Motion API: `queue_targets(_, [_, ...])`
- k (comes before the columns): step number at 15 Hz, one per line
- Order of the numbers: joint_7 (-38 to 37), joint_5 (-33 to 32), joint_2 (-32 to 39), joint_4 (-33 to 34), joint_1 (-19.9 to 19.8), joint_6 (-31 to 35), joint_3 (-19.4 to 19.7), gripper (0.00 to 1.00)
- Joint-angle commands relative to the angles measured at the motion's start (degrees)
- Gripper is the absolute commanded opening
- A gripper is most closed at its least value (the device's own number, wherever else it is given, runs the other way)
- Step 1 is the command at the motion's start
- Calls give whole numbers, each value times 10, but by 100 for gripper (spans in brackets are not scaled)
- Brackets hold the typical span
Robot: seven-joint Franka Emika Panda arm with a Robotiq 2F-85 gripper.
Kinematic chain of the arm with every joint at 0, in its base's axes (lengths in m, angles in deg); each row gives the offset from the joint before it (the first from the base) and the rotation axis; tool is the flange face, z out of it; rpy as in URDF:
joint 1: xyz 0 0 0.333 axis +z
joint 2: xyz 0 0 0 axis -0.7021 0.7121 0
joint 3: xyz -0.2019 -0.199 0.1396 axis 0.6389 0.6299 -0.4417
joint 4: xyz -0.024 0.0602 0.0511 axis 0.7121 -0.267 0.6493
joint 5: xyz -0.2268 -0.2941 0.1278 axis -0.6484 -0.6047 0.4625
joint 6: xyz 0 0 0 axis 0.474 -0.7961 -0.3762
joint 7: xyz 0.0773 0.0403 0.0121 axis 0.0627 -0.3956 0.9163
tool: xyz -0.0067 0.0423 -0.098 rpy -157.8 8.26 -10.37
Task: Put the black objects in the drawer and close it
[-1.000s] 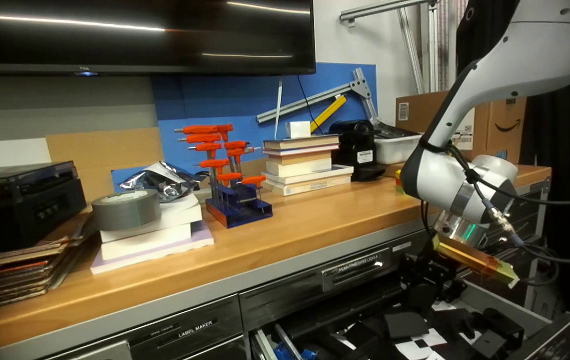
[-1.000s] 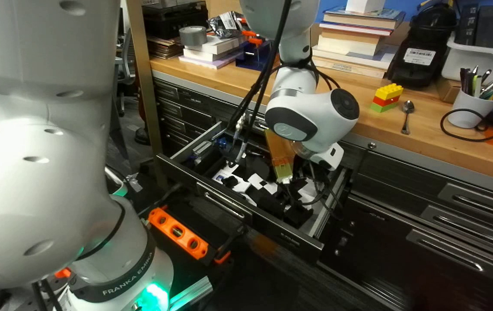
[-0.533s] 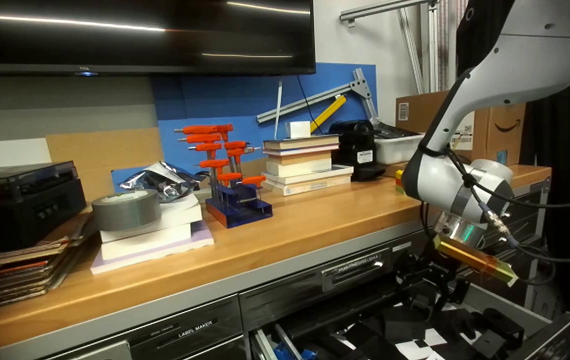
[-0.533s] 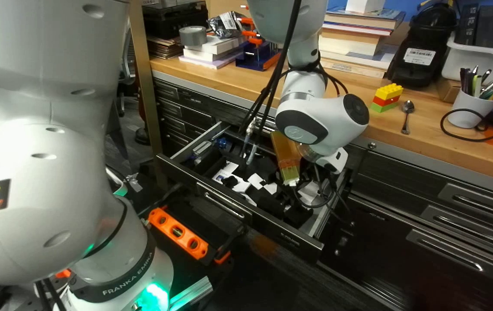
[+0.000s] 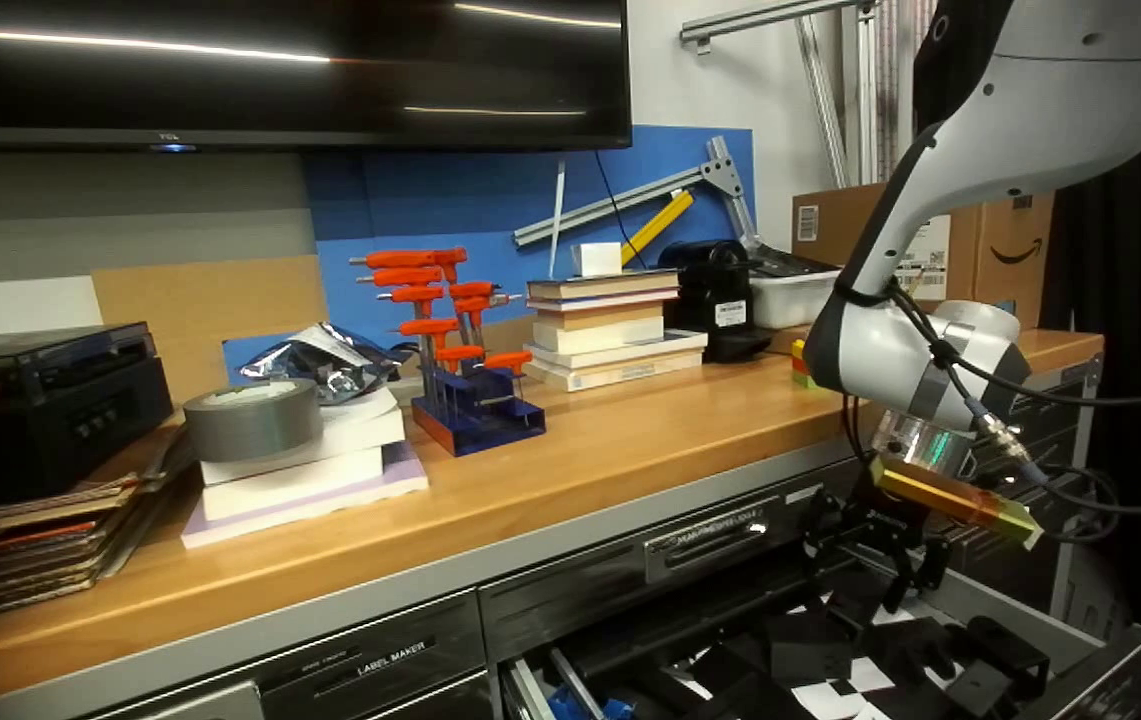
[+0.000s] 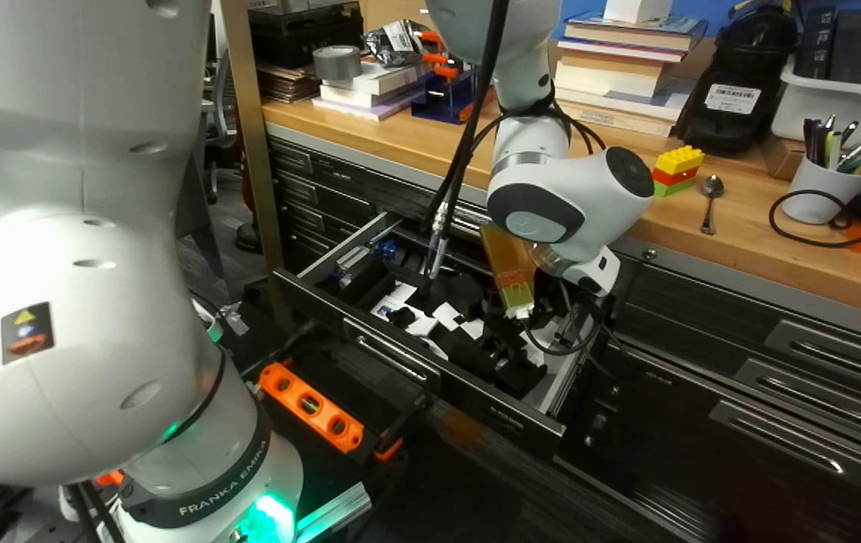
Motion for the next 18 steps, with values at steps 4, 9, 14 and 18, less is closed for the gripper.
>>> queue_targets(4, [-174,-171,-97,-36,71,-2,63,100])
queue_targets(9, [-283,-286,-146,-47,91,-28,76,100])
queue_targets(14, [-391,-398,-202,-51,110,-128,86,100])
queue_targets(18, [-443,-421,-245,-53,118,-223,73,100])
